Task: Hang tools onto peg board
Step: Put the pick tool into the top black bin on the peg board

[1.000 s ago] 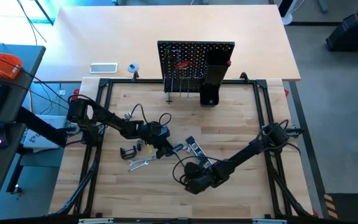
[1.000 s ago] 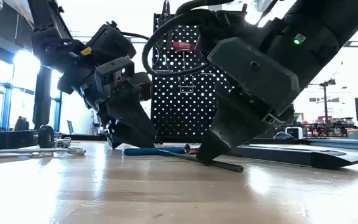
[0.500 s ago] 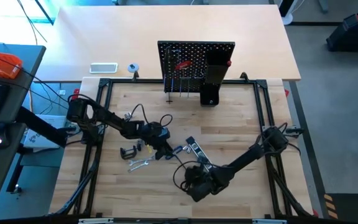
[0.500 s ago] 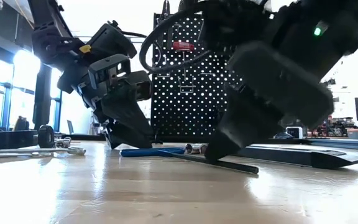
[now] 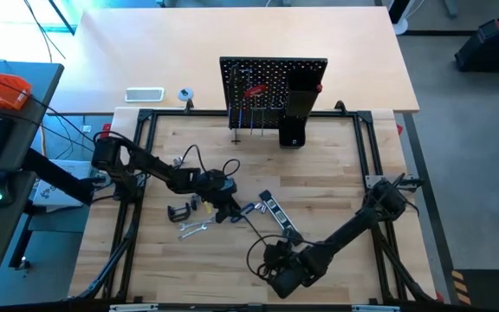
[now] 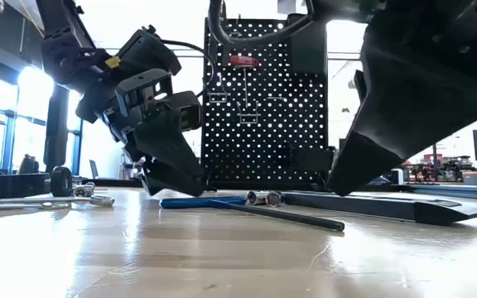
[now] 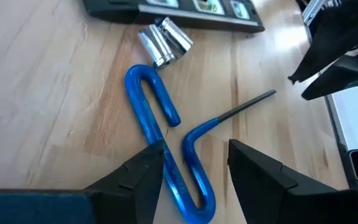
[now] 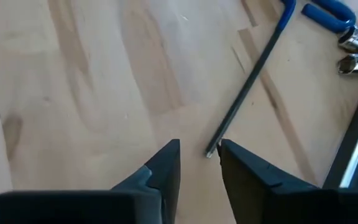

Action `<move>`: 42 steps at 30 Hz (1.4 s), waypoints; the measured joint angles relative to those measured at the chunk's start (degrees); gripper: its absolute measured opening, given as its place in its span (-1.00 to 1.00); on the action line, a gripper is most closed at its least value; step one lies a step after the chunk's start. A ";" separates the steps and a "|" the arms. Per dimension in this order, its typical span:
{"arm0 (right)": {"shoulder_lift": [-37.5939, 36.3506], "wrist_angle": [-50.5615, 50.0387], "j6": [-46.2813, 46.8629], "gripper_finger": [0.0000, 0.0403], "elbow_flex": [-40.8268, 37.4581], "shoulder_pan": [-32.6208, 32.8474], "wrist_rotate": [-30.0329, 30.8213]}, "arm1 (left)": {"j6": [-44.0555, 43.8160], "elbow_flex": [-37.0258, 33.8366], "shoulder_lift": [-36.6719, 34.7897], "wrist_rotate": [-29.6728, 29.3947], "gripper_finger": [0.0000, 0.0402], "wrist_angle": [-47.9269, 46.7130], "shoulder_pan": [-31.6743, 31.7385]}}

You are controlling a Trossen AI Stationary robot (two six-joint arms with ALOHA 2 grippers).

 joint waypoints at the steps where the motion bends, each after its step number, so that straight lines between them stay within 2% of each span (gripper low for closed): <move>1: 0.00 0.06 0.38 -0.50 -0.10 0.18 0.04 | 0.15 0.00 -0.40 -0.04 -0.15 -0.25 0.02; 7: 0.00 3.99 2.19 -0.66 -3.39 0.10 -2.84 | 2.25 0.02 -2.68 -0.92 -0.15 -6.93 0.95; 10: 0.00 6.21 2.51 -0.72 -5.05 0.06 -2.43 | 2.78 0.01 -2.81 -1.20 -0.15 -9.93 1.01; 17: -0.02 7.46 1.74 -0.82 -5.57 -1.04 -1.74 | 3.23 0.11 -2.90 -1.41 -0.15 -10.90 0.81; 22: -0.07 7.19 0.79 -0.98 -5.57 -2.01 -2.25 | 3.21 0.11 -2.90 -1.64 -0.13 -10.93 0.61; 26: -0.23 8.48 0.76 -0.98 -6.63 -2.69 -2.57 | 3.21 0.11 -2.92 -2.03 -0.07 -10.69 -0.04; 35: -0.72 19.06 1.91 -1.00 -12.98 -4.20 -4.64 | 2.10 0.07 -2.92 -2.13 0.08 -9.85 -0.46; 42: -0.63 21.76 -0.59 -1.00 -13.81 -5.73 -5.50 | 2.25 0.84 -2.86 -1.70 0.11 -10.14 -0.64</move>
